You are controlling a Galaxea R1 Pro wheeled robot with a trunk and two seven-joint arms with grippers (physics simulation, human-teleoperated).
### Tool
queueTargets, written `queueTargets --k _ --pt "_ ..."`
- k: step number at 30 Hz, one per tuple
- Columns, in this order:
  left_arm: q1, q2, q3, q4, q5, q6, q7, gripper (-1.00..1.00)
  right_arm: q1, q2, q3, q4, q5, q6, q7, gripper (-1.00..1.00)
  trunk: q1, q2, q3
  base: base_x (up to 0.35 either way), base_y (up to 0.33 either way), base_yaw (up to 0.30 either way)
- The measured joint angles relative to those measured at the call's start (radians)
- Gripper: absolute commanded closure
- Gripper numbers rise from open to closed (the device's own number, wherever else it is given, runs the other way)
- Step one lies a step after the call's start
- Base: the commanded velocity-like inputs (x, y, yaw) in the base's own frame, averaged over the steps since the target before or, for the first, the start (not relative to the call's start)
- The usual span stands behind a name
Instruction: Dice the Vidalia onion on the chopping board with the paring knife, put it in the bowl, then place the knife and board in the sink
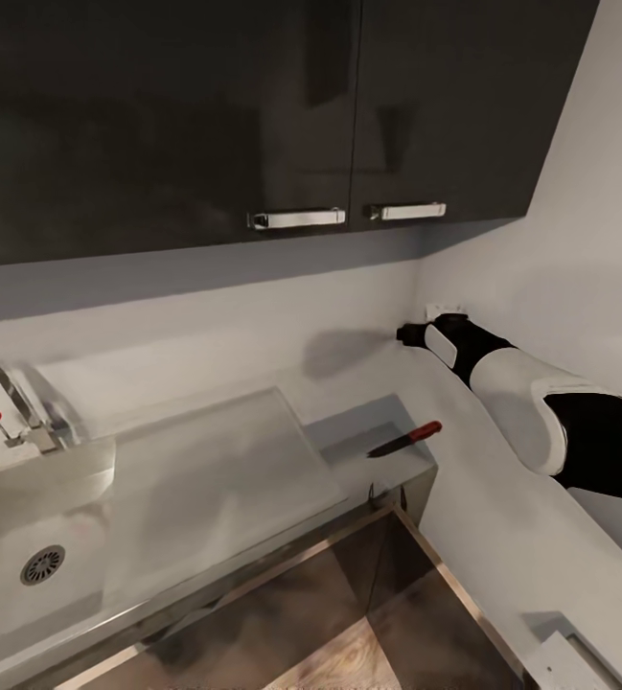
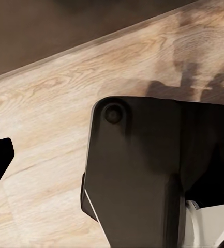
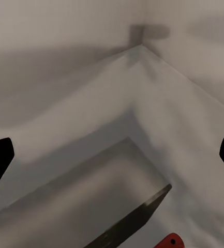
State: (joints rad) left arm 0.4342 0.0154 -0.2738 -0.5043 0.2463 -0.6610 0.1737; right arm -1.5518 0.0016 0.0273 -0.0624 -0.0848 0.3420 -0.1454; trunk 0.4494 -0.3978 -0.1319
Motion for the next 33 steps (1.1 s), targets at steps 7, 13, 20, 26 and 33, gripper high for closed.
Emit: queueTargets --k 7,13,20,26,33 --pt "0.0 0.0 0.0 0.0 0.0 0.0 0.0 -1.0 0.018 0.0 0.0 0.001 0.0 -0.013 0.0 -1.0 0.0 0.0 -0.011 0.0 0.0 0.0" --pt "0.0 0.0 0.0 0.0 0.0 0.0 0.0 -1.0 0.021 0.0 -0.001 0.001 0.0 -0.028 -0.001 -1.0 0.0 0.0 -0.021 0.0 0.0 0.0" --pt "0.0 -0.001 0.0 0.0 0.0 0.0 0.0 -1.0 0.022 -0.006 0.0 0.001 0.0 -0.031 -0.002 -1.0 0.0 0.0 -0.032 0.0 0.0 0.0" --pt "0.0 0.0 0.0 0.001 0.0 0.0 0.0 -1.0 0.024 -0.006 0.0 0.001 0.0 -0.031 -0.001 -1.0 0.0 0.0 -0.041 0.0 0.0 0.0" --pt "0.0 0.0 0.0 0.001 0.0 0.0 0.0 -1.0 0.024 -0.007 0.0 0.001 0.0 -0.031 -0.001 -1.0 0.0 0.0 -0.052 0.0 0.0 0.0"
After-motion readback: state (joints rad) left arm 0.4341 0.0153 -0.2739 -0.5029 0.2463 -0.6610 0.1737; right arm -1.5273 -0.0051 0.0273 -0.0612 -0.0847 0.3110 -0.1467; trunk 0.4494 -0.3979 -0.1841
